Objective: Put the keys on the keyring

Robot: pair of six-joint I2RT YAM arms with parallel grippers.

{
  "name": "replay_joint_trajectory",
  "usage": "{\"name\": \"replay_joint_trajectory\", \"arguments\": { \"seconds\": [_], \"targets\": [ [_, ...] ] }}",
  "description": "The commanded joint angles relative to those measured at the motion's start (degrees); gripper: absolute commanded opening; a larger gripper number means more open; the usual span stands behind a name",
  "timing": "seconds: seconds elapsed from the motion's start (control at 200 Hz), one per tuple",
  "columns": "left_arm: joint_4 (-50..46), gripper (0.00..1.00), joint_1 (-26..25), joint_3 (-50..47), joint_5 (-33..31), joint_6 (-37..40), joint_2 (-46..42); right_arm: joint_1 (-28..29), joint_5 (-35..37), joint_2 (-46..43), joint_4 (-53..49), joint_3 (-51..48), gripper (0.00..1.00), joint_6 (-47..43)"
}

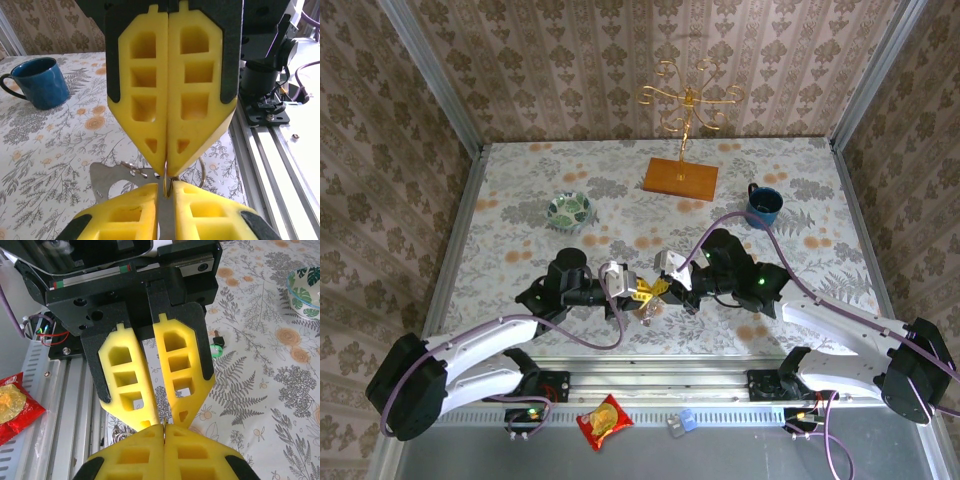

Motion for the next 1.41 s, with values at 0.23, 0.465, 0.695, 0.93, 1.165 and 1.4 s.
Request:
{"name": "replay_joint_trajectory", "arguments": {
  "seconds": [0.23,0.465,0.695,0.93,1.165,1.4],
  "targets": [
    [8.05,0.0,0.28,0.54,1.36,-3.18,0.55,1.72,-2.31,0.38,1.88,0.21,0.0,-2.11],
    [7.46,0.0,-0.25,-0.58,-2.43,-1.81,-1.89,0.74,10.03,-7.28,-0.99,-3.38,0.4,0.76],
    [6.43,0.0,-2.33,-1.08,-7.66,1.76,-3.78,0.59,10.42,-10.8,-0.14,-7.22,0.47,3.41],
    [4.24,0.0,-3.68,-0.34,-9.08,3.61,-4.23,0.72,8.89,-6.79,1.63,-4.67,0.46,1.62],
    [3.86,0.0,-4.01,-0.34,-10.92,3.89,-4.47,1.08,4.21,-9.06,1.9,-5.96,0.42,-0.53],
    [5.15,0.0,-4.05,-0.32,-10.96,3.81,-3.41,2.26,0.5,-10.57,3.13,-7.52,0.43,-1.58]
  ]
}}
